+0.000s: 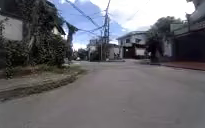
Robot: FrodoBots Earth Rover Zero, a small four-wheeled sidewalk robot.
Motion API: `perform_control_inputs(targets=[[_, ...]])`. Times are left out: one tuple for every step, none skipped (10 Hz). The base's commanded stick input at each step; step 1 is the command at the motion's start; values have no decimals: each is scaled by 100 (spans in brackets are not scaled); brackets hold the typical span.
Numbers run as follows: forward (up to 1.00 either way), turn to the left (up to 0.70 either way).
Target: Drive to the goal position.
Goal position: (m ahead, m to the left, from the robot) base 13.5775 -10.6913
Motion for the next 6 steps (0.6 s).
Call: perform_control_inputs(targets=[[0, -70], [0, -70], [0, -70], [0, -70], [0, -66], [0, -31]])
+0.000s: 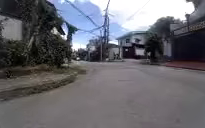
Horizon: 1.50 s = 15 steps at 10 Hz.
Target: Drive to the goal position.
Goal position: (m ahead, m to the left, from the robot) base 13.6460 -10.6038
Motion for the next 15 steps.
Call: perform_control_inputs(targets=[[0, 0], [0, 0], [0, 0], [0, 0], [0, 0], [0, 0], [0, 0], [0, 0], [0, 0], [5, 0], [15, 0], [42, -8], [49, -28], [49, -47], [46, -46]])
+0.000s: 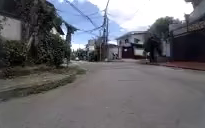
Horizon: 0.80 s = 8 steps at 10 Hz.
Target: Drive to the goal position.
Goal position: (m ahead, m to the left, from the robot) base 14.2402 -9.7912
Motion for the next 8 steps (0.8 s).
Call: perform_control_inputs(targets=[[43, -43], [43, -43], [44, -44], [43, -43], [43, -42], [43, -39], [43, -5], [43, 0]])
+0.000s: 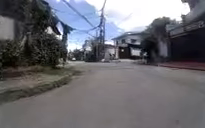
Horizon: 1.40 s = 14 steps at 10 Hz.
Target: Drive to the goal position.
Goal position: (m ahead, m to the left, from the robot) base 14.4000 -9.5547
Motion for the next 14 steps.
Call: perform_control_inputs(targets=[[43, 0], [44, 0], [46, 0], [50, 0], [70, 0], [70, 0], [70, 0], [70, 0], [70, 0], [70, 0], [70, 0], [70, 0], [70, -13], [70, -33]])
